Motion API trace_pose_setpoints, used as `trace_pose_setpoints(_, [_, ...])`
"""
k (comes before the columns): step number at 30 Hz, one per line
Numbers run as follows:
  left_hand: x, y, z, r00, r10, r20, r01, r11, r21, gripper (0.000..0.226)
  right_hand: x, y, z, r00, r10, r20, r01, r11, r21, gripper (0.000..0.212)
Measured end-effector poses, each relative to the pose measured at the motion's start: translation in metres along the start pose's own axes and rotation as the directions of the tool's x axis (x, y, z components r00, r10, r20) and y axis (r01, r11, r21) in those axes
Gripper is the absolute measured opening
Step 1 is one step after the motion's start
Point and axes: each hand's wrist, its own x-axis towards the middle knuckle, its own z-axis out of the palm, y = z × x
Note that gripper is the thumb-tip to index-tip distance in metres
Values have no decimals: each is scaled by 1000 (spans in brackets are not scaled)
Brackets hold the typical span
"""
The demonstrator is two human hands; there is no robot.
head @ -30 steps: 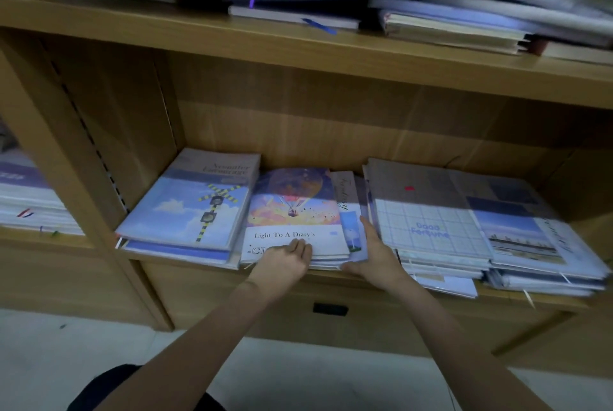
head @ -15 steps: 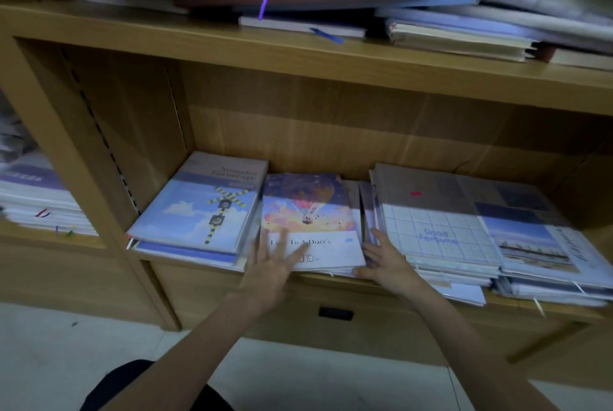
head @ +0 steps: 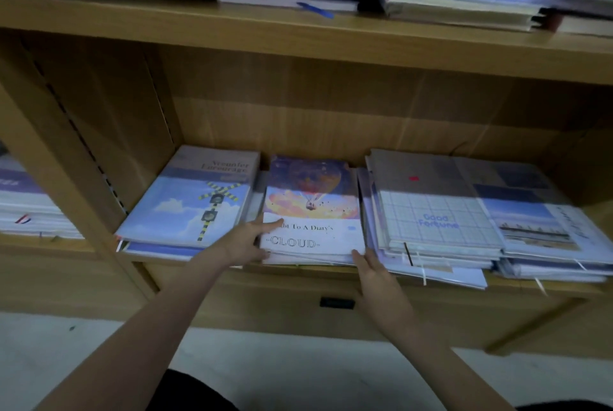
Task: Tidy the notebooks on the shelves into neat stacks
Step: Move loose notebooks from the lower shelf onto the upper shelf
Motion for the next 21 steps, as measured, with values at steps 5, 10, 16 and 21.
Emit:
trace_pose_setpoints(5, [5,19,4,996,-87,-16,89,976,201,72,6,2,-6,998,-20,59,20,1000,1,74])
trace_pose_setpoints(10, [-11,49,6,983,-118,-140,157,937,313,63,3,10,-30,999,-7,44,1,989,147,56])
trace_pose_setpoints(16, [-41,87,-25,683,516,-518,-201,814,546,50,-23,19,-77,991,-24,-134,64,950,306,54])
trace_pose_setpoints(21, [-62,133,-59,450,729,-516,-272,663,698,47,-42,23,-140,924,2,-382,165,900,404,51])
